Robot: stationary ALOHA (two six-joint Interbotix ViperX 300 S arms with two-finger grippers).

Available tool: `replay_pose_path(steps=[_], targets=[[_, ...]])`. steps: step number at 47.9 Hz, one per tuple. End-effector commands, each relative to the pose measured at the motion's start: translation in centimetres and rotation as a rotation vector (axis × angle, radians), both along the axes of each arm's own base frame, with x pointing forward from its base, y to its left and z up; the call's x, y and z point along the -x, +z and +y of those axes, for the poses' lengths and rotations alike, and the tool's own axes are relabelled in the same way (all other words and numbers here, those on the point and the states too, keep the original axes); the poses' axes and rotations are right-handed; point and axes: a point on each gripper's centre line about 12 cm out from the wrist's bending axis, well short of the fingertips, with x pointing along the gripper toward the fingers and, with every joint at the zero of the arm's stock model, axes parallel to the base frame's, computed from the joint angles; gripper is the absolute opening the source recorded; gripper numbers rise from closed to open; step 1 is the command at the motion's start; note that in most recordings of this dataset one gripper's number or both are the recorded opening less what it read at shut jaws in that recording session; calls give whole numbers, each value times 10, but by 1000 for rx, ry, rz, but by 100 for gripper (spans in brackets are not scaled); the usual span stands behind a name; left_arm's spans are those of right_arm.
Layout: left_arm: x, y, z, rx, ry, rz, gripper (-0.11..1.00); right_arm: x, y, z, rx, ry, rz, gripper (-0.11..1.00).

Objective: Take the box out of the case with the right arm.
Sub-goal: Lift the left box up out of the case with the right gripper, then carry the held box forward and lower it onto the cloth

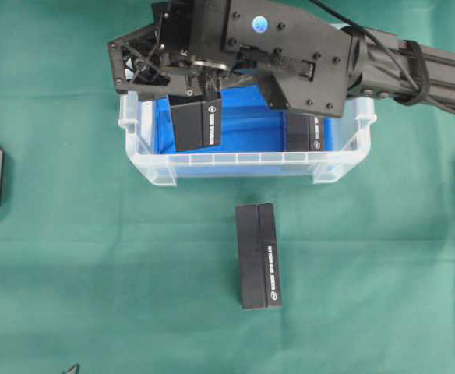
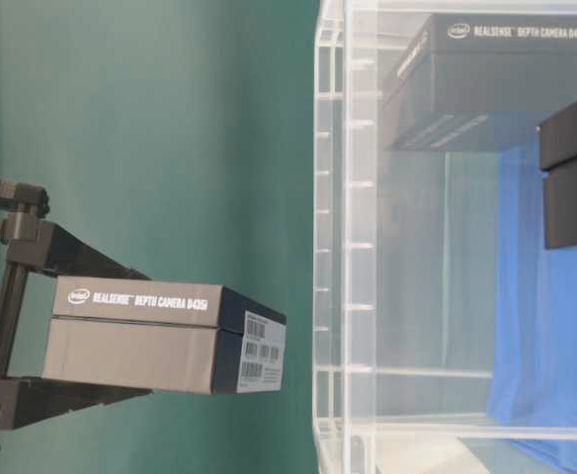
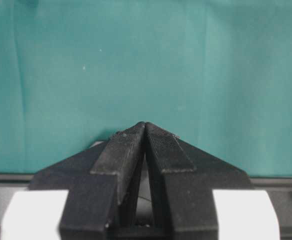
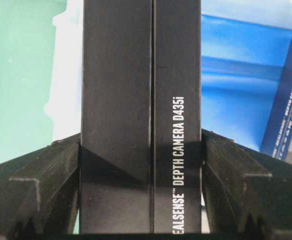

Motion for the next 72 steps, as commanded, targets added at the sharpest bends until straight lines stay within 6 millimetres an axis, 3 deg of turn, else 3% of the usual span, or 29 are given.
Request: replay_pose_path(steps=[1, 54, 72], targets=[[-2, 8, 0, 1, -1, -25, 2, 18, 41, -1, 12, -3, -96, 68], [-2, 8, -1, 1, -3, -23, 2, 18, 41, 1, 10, -4, -97, 68], [-2, 8, 0, -1, -2, -20, 2, 16, 42, 32, -6, -4, -115, 68]])
